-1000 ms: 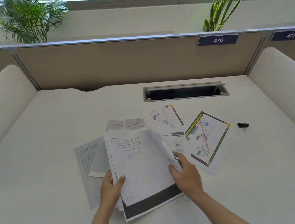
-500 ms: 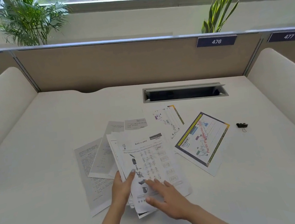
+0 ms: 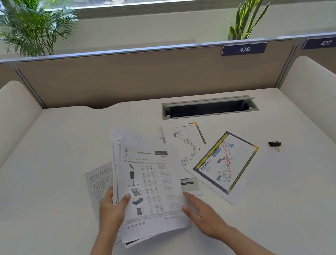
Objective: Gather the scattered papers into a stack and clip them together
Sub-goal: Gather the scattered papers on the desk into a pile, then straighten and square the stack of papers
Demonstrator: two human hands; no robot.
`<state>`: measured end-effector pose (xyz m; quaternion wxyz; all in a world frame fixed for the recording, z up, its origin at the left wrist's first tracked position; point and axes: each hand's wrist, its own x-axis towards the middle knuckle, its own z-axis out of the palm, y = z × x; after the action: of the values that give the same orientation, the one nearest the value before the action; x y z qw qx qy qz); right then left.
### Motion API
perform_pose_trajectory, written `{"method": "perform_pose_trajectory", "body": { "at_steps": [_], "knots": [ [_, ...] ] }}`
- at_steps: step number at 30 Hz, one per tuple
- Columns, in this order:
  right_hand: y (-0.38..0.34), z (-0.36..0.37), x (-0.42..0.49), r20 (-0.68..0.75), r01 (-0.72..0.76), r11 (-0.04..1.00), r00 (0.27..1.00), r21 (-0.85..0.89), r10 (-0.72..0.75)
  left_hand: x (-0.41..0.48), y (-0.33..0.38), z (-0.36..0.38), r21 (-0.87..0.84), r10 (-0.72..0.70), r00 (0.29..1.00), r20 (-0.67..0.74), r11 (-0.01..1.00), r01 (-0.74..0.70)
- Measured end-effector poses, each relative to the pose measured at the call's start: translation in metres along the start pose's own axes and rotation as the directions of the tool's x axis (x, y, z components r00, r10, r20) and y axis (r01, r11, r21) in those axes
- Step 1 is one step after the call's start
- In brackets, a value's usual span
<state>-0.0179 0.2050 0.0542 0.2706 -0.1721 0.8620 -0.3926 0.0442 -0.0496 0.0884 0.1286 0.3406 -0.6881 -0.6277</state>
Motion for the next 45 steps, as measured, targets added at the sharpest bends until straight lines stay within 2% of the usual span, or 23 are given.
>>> {"method": "perform_pose_trajectory", "body": {
  "at_steps": [4, 6, 10, 14, 24, 27, 32, 37, 41, 45],
  "knots": [
    [-0.011, -0.008, 0.005, -0.076, -0.011, 0.989, 0.997, 0.147, 0.022, 0.003, 0.021, -0.017, -0.094, 0.031, 0.999, 0.008, 0.995, -0.03],
    [-0.021, -0.013, 0.01, -0.096, -0.009, 0.959, 0.995, 0.283, 0.037, 0.004, 0.027, -0.021, -0.124, 0.034, 0.999, 0.021, 0.992, -0.031],
    [-0.049, -0.029, 0.015, -0.062, 0.026, 0.821, 0.998, 0.57, 0.011, 0.001, 0.036, -0.022, -0.151, 0.062, 0.994, 0.085, 0.987, -0.049],
    [-0.073, -0.043, 0.015, -0.13, 0.095, 0.714, 0.991, 0.694, -0.005, -0.004, 0.037, -0.01, -0.171, 0.072, 0.985, 0.154, 0.984, -0.045],
    [-0.069, -0.068, 0.023, -0.356, 0.169, 0.71, 0.926, 0.684, 0.123, -0.005, 0.039, 0.037, -0.231, 0.017, 0.976, 0.218, 0.972, 0.035],
    [-0.061, -0.076, 0.024, -0.393, 0.194, 0.702, 0.91, 0.685, 0.132, -0.004, 0.046, 0.048, -0.232, 0.049, 0.973, 0.225, 0.973, 0.005],
    [-0.057, -0.086, 0.018, -0.532, 0.336, 0.653, 0.838, 0.679, 0.123, -0.003, 0.065, 0.065, -0.339, 0.119, 0.984, 0.129, 0.938, -0.069],
    [-0.059, -0.084, 0.017, -0.56, 0.371, 0.616, 0.817, 0.695, 0.139, -0.009, 0.069, 0.083, -0.384, 0.136, 0.982, 0.128, 0.92, -0.077],
    [-0.06, -0.088, 0.015, -0.574, 0.383, 0.629, 0.809, 0.677, 0.125, -0.009, 0.075, 0.086, -0.42, 0.168, 0.977, 0.133, 0.902, -0.098],
    [-0.065, -0.098, 0.009, -0.618, 0.443, 0.652, 0.785, 0.616, 0.051, -0.01, 0.088, 0.083, -0.457, 0.288, 0.955, 0.075, 0.861, -0.224]
  ]
}}
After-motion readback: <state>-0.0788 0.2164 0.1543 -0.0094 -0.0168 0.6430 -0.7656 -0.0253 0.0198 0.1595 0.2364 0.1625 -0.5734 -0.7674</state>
